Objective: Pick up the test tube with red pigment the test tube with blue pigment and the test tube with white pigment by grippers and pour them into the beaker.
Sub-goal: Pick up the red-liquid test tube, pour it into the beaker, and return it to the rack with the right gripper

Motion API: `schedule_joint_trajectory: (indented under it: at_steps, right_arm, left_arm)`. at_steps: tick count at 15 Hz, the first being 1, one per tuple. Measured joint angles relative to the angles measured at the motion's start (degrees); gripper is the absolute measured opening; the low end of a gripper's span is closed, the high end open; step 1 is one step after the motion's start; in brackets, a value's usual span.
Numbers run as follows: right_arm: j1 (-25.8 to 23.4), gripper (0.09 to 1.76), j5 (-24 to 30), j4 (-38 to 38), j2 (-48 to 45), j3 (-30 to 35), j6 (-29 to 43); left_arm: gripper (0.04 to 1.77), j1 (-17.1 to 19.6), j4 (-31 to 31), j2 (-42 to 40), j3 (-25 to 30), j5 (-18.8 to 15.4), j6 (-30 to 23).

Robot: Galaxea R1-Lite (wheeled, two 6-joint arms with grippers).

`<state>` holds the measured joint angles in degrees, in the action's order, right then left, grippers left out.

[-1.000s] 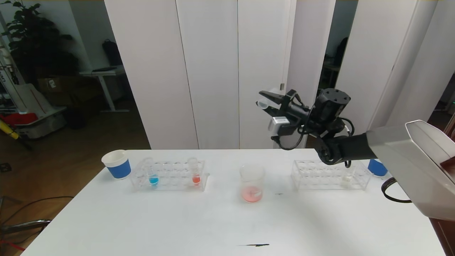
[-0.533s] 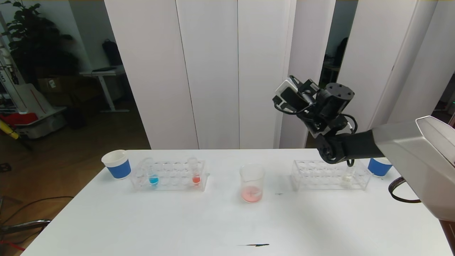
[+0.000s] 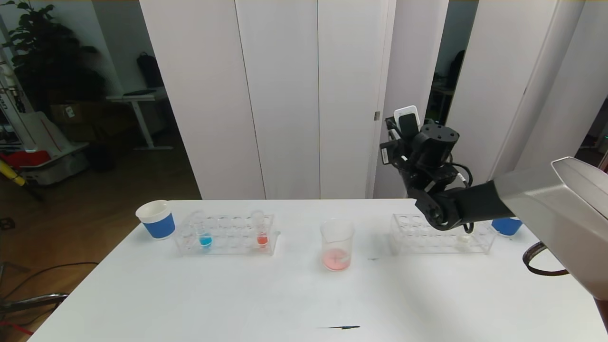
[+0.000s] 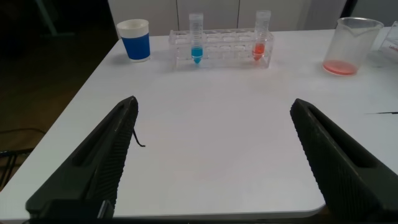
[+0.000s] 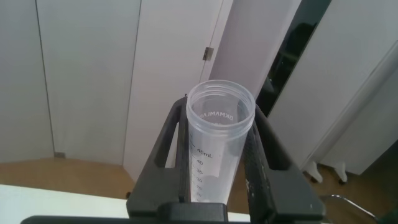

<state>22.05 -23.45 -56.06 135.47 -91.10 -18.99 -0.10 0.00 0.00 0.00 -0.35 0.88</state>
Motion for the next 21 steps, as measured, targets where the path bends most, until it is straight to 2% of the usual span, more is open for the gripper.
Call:
schedule_joint_trajectory:
  at_steps: [4, 8, 11, 14, 18, 21]
  right_arm:
    - [1.0, 0.58, -0.1, 3.6, -6.6, 10.8, 10.4]
    - [-0.1, 0.58, -0.4, 3.4, -16.2, 20.7, 12.2]
    - [-5.6, 0.58, -0.5, 1.0, -23.3, 26.8, 12.1]
    - [-13.1, 0.58, -0.5, -1.8, -28.3, 31.1, 11.8]
    - [-23.8, 0.58, -0.4, -6.9, -30.6, 32.8, 11.3]
    - [-28.1, 0.58, -0.4, -11.0, -28.8, 32.7, 10.8]
  left_arm:
    - [1.75, 0.0, 0.0, 0.0, 0.0, 0.0, 0.0]
    - [1.75, 0.0, 0.0, 0.0, 0.0, 0.0, 0.0]
    - [1.75, 0.0, 0.0, 0.0, 0.0, 0.0, 0.0]
    - [1.75, 0.0, 0.0, 0.0, 0.0, 0.0, 0.0]
    - [1.75, 0.0, 0.0, 0.0, 0.0, 0.0, 0.0]
    - [1.75, 0.0, 0.0, 0.0, 0.0, 0.0, 0.0]
